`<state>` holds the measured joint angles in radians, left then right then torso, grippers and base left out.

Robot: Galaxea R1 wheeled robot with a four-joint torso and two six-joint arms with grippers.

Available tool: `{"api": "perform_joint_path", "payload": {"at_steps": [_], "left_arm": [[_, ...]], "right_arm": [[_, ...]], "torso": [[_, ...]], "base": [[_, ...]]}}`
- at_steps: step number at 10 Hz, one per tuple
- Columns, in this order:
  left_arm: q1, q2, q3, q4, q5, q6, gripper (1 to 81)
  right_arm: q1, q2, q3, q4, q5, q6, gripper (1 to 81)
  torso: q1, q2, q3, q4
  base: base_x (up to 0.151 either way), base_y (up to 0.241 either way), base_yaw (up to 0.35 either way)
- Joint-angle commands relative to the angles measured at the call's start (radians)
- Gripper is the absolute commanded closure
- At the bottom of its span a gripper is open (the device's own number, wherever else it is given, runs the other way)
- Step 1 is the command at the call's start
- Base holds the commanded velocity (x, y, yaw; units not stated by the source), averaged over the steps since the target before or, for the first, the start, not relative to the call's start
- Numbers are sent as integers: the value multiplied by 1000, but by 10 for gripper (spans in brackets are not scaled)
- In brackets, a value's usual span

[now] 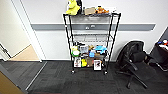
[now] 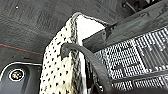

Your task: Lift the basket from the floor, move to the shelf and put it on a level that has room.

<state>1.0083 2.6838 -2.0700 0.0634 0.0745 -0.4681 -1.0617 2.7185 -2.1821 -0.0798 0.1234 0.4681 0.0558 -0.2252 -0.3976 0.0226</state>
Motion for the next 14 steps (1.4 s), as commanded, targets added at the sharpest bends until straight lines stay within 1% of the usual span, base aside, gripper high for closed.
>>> {"api": "perform_joint_path", "payload": {"at_steps": [1,2,3,4,7,8,10,11,12,14], "left_arm": [[-87,-5,41,-16,22,2,811],[-81,-4,42,-13,22,2,811],[-75,-2,42,-11,19,2,811],[-73,-2,42,-11,19,2,811],[-49,-2,39,-10,22,3,811],[-29,-5,37,7,21,12,811],[17,-4,27,73,19,14,811],[37,1,13,106,16,16,811],[46,4,-4,119,16,16,811],[53,2,-16,119,16,17,811]], "right_arm": [[90,-3,22,-14,-4,9,811],[87,-3,22,-14,-4,9,811],[82,-1,21,-14,-4,9,811],[77,-1,21,-15,-4,8,811],[56,3,19,-20,-4,8,811],[48,8,16,-20,-4,7,811],[28,20,-2,-23,-5,7,811],[18,22,-2,-41,-10,7,811],[7,20,-10,-51,-28,7,811],[-21,25,-48,-75,-37,7,811]], "torso": [[-56,97,0,0],[-19,30,0,0],[-30,52,0,0],[-35,59,34,0],[-38,62,89,0],[-38,62,112,0],[-39,62,156,0],[-40,62,118,0],[-41,61,125,0],[-42,61,131,0]], "base": [[0,0,0],[0,0,0],[0,0,0],[0,0,0],[0,0,0],[0,0,0],[0,0,0],[0,0,0],[0,0,0],[0,0,0]]}}
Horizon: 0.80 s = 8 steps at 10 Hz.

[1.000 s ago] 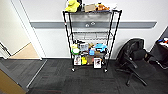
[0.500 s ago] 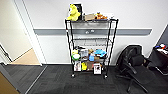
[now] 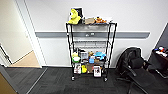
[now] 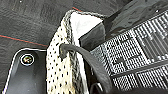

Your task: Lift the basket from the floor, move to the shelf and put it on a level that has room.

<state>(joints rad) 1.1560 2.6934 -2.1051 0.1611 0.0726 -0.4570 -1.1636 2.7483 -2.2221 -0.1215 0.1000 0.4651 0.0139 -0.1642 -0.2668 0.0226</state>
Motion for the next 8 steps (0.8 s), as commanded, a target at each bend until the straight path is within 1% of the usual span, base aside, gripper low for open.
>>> {"api": "perform_joint_path", "payload": {"at_steps": [1,4,7,8], "left_arm": [[-95,-4,20,22,18,6,811],[-98,2,19,21,15,6,811],[-103,2,19,21,12,6,811],[-103,0,19,20,-8,4,811]], "right_arm": [[71,-2,-31,-46,-23,12,811],[66,24,-89,-40,-25,16,811],[66,36,-97,-37,-23,20,811],[66,38,-97,-33,-23,21,811]], "torso": [[0,0,0,0],[0,0,0,0],[-1,0,1,0],[-1,0,1,0]], "base": [[0,0,0],[0,0,0],[0,0,0],[89,0,0]]}}
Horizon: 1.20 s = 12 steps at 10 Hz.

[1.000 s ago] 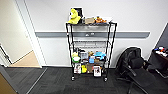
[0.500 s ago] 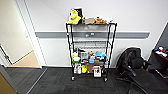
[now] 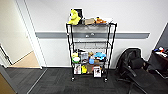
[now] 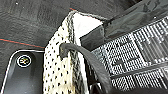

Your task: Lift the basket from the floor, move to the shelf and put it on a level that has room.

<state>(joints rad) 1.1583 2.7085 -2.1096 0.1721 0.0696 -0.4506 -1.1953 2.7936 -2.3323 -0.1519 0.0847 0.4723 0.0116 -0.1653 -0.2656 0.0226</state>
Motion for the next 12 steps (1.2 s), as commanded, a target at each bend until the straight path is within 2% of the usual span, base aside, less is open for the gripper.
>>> {"api": "perform_joint_path", "payload": {"at_steps": [1,12], "left_arm": [[-105,-16,26,9,-11,-2,811],[-107,-21,25,6,-14,-2,811]], "right_arm": [[98,-6,13,-5,-8,14,811],[88,13,12,-24,-6,3,811]], "torso": [[0,0,0,0],[-1,-1,0,0]], "base": [[100,0,0],[112,0,0]]}}
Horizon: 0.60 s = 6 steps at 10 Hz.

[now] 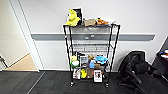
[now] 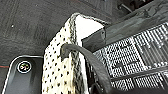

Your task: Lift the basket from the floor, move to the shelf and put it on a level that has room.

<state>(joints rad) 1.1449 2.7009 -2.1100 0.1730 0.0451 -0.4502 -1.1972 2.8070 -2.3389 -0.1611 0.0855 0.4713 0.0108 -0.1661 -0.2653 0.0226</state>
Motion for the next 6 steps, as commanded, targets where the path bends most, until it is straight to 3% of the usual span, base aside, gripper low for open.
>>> {"api": "perform_joint_path", "payload": {"at_steps": [1,6], "left_arm": [[-93,-13,25,5,10,-2,811],[-92,-15,24,3,10,-2,811]], "right_arm": [[90,1,18,-15,-7,4,811],[90,4,18,-17,-7,4,811]], "torso": [[0,0,0,0],[0,0,0,0]], "base": [[113,0,0],[113,0,0]]}}
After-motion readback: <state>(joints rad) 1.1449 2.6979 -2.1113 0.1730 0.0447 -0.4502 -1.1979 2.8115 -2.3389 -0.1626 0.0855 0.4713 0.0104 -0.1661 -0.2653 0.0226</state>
